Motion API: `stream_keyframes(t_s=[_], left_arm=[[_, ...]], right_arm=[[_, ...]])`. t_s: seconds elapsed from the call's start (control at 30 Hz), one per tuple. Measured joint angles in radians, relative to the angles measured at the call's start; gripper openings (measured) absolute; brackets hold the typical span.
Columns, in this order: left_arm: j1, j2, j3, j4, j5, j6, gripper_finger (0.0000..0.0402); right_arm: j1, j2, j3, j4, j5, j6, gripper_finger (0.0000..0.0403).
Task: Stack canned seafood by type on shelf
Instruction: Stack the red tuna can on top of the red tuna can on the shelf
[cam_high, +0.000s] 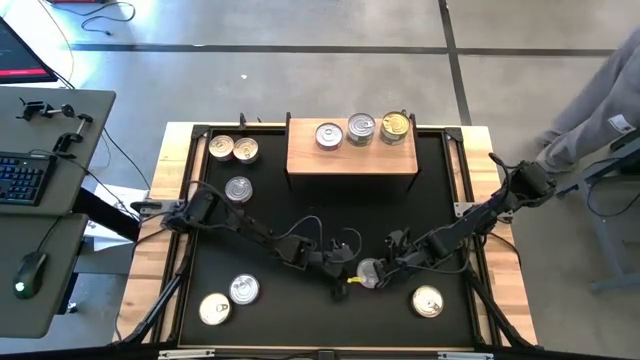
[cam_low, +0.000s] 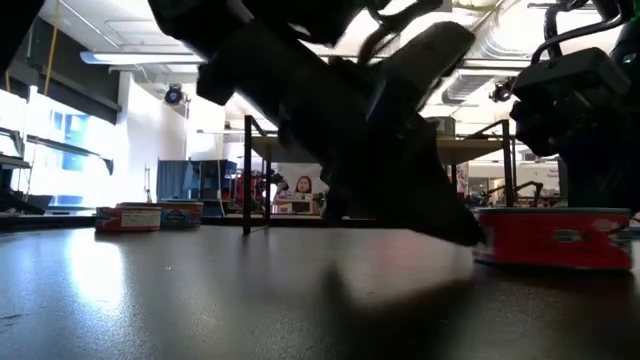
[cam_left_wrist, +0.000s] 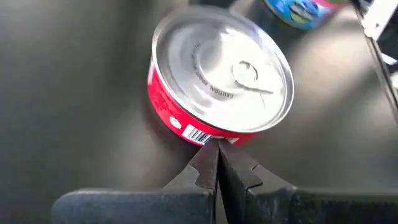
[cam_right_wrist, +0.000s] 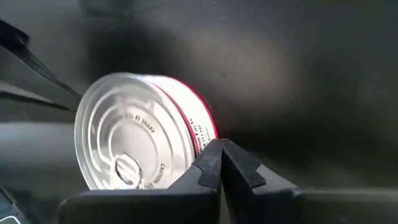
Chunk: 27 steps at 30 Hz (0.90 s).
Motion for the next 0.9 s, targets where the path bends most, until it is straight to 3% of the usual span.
stream_keyframes(t_s=[0.1,0.27,0.5,0.67,0.9], left_arm=[[0.007,0.021,0.023,-0.037,0.049,0.011,0.0],[0.007,0.021,0.033,-0.073,0.019,0.027,0.0],[0.029,0.015,0.039,-0.175,0.037,0.039,0.0],[0.039,0.016,0.038,-0.23,0.043,0.079,0.0],[0.039,0.018,0.034,-0.177,0.033,0.082,0.0]], right_arm=[[-0.002,0.001,0.0,0.014,0.005,0.002,0.0],[0.002,0.002,0.017,0.025,0.004,0.001,0.0],[0.032,-0.002,0.157,-0.1,0.005,-0.001,0.0],[0.047,-0.002,0.239,-0.147,0.077,-0.014,0.0],[0.039,-0.004,0.264,-0.095,0.178,-0.017,0.0]])
